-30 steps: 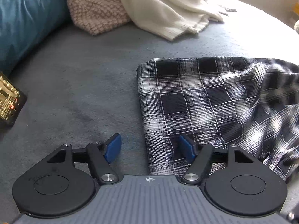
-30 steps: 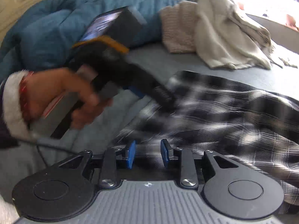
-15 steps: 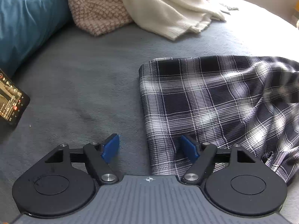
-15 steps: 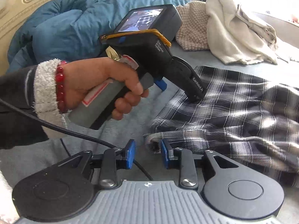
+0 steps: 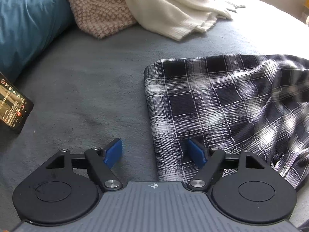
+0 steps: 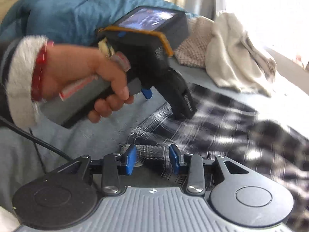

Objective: Fold clothes
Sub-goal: 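Move both open tools back over the folded plaid shirt, then close the right tool on the plaid shirt edge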

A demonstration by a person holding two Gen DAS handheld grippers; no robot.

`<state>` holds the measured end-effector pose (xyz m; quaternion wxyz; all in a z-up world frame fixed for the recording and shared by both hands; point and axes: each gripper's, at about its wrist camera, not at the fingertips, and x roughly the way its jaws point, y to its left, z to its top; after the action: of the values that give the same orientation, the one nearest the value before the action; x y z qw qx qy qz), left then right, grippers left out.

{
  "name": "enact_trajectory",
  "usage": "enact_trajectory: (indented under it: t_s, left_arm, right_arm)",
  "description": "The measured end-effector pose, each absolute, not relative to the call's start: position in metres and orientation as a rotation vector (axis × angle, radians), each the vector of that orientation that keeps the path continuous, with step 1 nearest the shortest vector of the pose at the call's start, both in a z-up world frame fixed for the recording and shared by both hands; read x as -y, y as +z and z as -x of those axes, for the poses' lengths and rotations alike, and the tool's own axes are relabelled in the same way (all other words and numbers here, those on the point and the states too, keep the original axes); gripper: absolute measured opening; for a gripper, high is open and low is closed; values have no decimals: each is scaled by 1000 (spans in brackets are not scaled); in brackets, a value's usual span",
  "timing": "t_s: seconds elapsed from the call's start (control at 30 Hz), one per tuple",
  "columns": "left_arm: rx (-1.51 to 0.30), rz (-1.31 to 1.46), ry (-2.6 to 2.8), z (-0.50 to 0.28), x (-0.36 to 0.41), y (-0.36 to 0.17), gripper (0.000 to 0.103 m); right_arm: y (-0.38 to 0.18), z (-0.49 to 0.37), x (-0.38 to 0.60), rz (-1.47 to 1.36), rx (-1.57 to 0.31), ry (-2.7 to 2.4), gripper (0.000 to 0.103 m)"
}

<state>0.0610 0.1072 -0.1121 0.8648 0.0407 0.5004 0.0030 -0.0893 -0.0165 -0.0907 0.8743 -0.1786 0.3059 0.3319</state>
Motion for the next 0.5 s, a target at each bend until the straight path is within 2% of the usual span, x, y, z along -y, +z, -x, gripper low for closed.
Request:
enact_trajectory:
  t_s: [0.27,0.5]
  left_arm:
    - [-1041,8,-8,-58,-129,-103,77]
    - [-1030,69,-9,-59,-147,-100,77]
  right_arm:
    - [-99,113,-4,545,-510,749,43]
    - [-114,122,-17,680,-471,775,43]
